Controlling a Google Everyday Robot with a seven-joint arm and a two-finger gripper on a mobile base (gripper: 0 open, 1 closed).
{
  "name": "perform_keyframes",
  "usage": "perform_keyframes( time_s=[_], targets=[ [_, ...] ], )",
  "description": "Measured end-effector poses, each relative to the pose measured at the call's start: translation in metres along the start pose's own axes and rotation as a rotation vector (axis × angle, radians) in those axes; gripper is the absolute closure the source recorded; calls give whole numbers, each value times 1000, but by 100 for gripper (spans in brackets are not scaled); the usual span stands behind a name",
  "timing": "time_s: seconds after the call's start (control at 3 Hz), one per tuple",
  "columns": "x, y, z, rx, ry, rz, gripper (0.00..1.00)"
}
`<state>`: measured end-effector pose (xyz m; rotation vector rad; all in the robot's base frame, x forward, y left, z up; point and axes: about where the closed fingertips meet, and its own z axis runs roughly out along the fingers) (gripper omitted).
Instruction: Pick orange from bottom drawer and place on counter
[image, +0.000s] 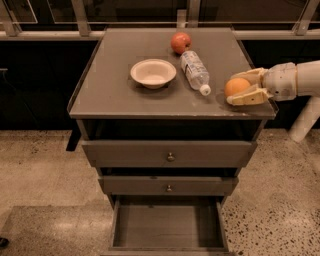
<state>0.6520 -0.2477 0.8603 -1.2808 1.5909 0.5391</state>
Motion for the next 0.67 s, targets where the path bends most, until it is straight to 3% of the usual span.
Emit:
perform_keyframes(
  time_s=[0.33, 0.67],
  targets=[
    [0, 0, 0, 0, 0, 0, 0],
    [0, 0, 0, 0, 0, 0, 0]
  ],
)
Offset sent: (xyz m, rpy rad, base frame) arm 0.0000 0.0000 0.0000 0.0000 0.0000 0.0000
